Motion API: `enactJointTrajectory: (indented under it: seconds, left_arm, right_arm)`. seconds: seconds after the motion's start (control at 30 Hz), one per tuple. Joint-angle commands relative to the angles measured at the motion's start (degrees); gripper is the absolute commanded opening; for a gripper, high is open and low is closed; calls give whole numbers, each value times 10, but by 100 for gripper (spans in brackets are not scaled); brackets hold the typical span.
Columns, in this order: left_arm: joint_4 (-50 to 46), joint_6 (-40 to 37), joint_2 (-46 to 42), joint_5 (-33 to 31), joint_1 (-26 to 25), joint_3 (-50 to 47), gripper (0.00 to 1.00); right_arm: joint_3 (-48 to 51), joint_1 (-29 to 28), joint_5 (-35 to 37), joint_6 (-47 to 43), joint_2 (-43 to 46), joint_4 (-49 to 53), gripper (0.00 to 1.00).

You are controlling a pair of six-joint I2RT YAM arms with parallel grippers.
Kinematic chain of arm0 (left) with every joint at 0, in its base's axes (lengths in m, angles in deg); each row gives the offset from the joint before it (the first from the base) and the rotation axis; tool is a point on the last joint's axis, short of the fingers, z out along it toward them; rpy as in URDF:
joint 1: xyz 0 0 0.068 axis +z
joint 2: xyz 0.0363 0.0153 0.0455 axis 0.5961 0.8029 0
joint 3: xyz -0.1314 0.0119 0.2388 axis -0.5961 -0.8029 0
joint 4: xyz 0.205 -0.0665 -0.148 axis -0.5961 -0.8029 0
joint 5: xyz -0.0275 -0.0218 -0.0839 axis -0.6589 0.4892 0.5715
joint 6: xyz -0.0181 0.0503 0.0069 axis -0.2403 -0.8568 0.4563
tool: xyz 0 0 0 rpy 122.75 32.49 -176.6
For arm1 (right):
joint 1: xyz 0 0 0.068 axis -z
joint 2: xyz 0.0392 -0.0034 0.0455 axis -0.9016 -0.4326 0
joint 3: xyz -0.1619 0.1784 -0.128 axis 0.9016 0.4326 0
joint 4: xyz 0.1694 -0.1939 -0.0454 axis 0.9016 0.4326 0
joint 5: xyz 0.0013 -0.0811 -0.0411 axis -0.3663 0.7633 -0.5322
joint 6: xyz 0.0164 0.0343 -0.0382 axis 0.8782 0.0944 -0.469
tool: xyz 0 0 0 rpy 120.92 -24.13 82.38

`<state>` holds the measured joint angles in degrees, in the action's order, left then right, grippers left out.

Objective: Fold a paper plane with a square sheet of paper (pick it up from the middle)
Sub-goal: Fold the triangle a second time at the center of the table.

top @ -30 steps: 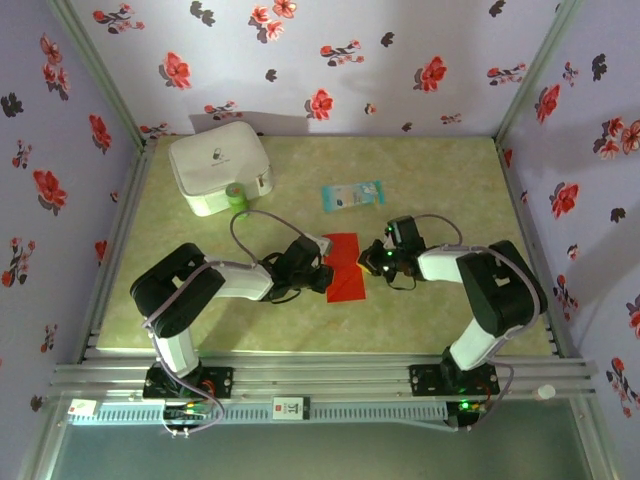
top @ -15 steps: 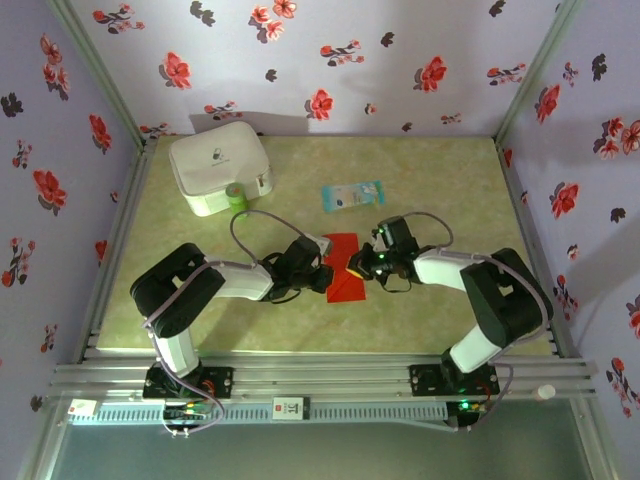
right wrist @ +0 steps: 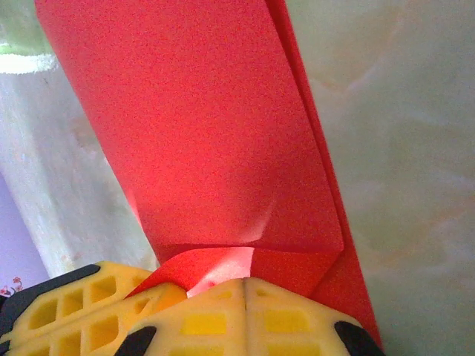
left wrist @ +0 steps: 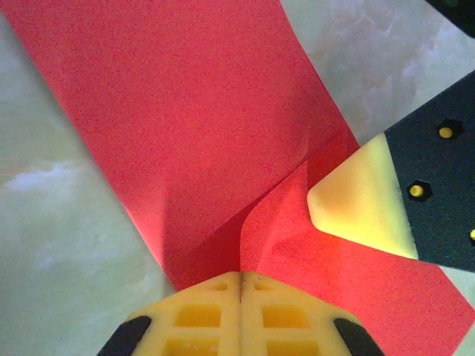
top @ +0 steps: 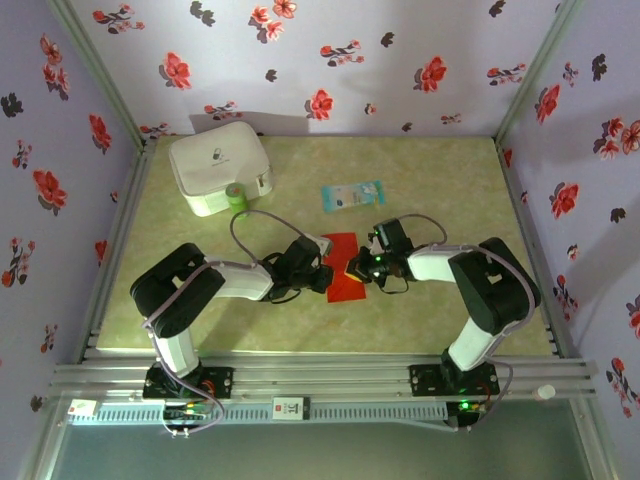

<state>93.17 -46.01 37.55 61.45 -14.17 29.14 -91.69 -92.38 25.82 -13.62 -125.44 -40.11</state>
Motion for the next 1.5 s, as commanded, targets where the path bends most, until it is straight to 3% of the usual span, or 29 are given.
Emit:
enactJointTrajectory:
  seconds: [0.0, 0.17, 0.33, 0.53, 0.77, 0.87, 1.03, 1.47]
  left_arm:
    - [-32, -8, 2, 4, 4, 0, 5]
    - [-37, -6, -8, 4, 4, 4, 7]
    - [-43, 18, -66, -35, 4, 0, 27]
    - [-82, 35, -122, -41, 3, 10, 36]
    - [-71, 79, -129, 58, -12, 16, 13]
    - [-77, 99, -106, 94, -20, 29, 8]
    - [-72, 119, -68, 142, -22, 45, 3]
    - [-137, 113, 12, 148, -23, 97, 0]
  right_arm:
    - [21, 3, 33, -17, -14, 36, 0]
    - [14, 3, 35, -20, -5, 46, 0]
    - [14, 4, 36, -20, -5, 46, 0]
    - [13, 4, 39, -17, -5, 43, 0]
    - [13, 4, 40, -14, -3, 42, 0]
    - [12, 3, 39, -12, -3, 41, 0]
    - [12, 4, 41, -13, -1, 44, 0]
    - [10, 4, 41, -14, 2, 51, 0]
